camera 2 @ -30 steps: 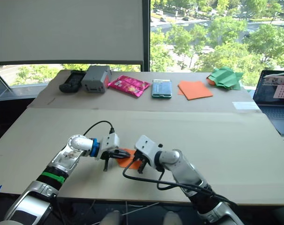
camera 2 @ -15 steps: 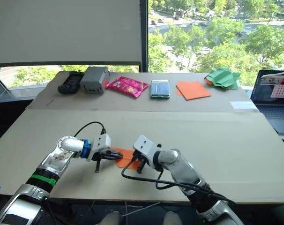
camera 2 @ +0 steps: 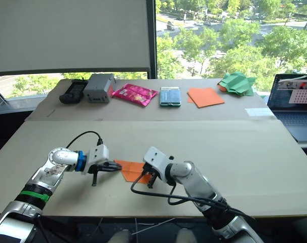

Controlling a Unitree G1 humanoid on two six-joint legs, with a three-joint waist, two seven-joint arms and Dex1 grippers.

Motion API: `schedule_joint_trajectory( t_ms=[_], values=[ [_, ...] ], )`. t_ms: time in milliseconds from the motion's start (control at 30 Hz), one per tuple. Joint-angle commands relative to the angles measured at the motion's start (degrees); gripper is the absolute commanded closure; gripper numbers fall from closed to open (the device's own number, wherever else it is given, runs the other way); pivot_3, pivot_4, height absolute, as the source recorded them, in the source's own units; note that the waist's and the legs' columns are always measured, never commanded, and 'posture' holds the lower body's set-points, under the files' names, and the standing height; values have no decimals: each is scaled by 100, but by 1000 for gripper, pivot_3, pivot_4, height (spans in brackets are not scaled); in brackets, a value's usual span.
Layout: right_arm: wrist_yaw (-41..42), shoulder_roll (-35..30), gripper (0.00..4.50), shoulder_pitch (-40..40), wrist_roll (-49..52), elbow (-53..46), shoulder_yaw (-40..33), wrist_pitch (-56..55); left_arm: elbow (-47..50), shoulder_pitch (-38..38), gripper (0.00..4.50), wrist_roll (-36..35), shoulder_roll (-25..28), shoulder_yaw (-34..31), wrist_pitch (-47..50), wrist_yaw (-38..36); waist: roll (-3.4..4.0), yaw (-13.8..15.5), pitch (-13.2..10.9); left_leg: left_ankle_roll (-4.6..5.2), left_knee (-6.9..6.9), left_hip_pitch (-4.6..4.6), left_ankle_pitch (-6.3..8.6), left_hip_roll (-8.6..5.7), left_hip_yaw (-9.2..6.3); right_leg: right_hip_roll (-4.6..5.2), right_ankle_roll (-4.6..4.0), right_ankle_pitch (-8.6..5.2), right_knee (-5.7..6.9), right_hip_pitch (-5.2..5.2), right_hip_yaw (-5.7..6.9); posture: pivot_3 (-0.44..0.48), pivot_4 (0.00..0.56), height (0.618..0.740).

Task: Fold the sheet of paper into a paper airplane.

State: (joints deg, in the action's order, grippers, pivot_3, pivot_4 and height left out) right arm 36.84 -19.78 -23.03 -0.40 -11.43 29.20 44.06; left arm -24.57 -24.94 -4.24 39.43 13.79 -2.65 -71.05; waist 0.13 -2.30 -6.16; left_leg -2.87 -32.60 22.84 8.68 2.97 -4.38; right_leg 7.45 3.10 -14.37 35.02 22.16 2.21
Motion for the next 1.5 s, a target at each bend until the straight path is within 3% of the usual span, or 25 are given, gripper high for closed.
schedule_joint_trajectory(
  t_ms=[33, 233, 367, 500, 600, 767, 967, 1333, 1500],
  values=[
    [35, -95, 4470, 96, -71, 297, 128, 245, -670, 268, 4355, 511, 188, 272, 180, 33, 1, 1, 0, 0, 0, 0, 0, 0, 0, 1, 0, 0, 0, 0, 0, 0, 150, 702],
    [0, -54, 4470, 64, -64, 266, 55, 146, -499, 134, 4355, 335, 190, 82, 323, 58, 2, 2, -3, -2, 1, 2, 1, 0, 0, 1, 0, 0, -1, 5, 0, 0, 150, 702],
    [-5, 87, 4470, 53, 275, -433, -412, 80, 394, 156, 4355, -267, 274, -486, 998, 94, -13, -3, -63, -2, 2, 9, 1, 0, -1, 2, 0, 0, 0, 12, 1, 0, 150, 702],
    [58, 72, 3292, 132, 776, -1288, -1008, 393, 1915, 544, 4355, -1116, 470, -1160, 2151, 214, -44, 4, -121, 5, 25, 89, -6, -4, -4, -2, 1, 14, -4, 93, 1, 0, 150, 702],
    [117, 15, 2266, 125, 1150, -1566, -1451, 771, 2832, 968, 4355, -1711, 507, -1526, 2899, 313, -58, 73, -124, 54, 21, 90, -41, -3, -4, -7, 3, 32, -1, 89, 4, 0, 150, 702],
    [119, -23, 551, -3, 1528, -1189, -1824, 1064, 3288, 1390, 4355, -1950, 429, -1726, 3224, 607, -61, 163, -130, 8, 28, 84, -12, -2, 0, -6, -9, 23, -19, 83, 4, 0, 150, 702],
    [239, 189, 551, -155, 1856, -216, -1940, 1058, 3278, 1609, 4355, -2184, 274, -1887, 3257, 828, -67, 155, -179, 1, 28, 88, -8, -2, -1, -5, -10, 22, -31, 94, 5, 0, 150, 702],
    [365, 456, 551, -210, 2755, 108, -2295, 1479, 3366, 1892, 4355, -2197, 326, -1912, 3130, 889, -64, 175, -194, 4, 19, 92, -10, -4, 0, -6, -6, 26, -15, 86, 5, 0, 150, 702],
    [331, 397, 2417, -193, 2838, 114, -2237, 1501, 3356, 1872, 4355, -2185, 333, -1894, 3114, 904, -63, 159, -194, 4, 20, 88, -10, -4, 0, -6, -6, 26, -9, 88, 5, 0, 150, 702]
  ],
)
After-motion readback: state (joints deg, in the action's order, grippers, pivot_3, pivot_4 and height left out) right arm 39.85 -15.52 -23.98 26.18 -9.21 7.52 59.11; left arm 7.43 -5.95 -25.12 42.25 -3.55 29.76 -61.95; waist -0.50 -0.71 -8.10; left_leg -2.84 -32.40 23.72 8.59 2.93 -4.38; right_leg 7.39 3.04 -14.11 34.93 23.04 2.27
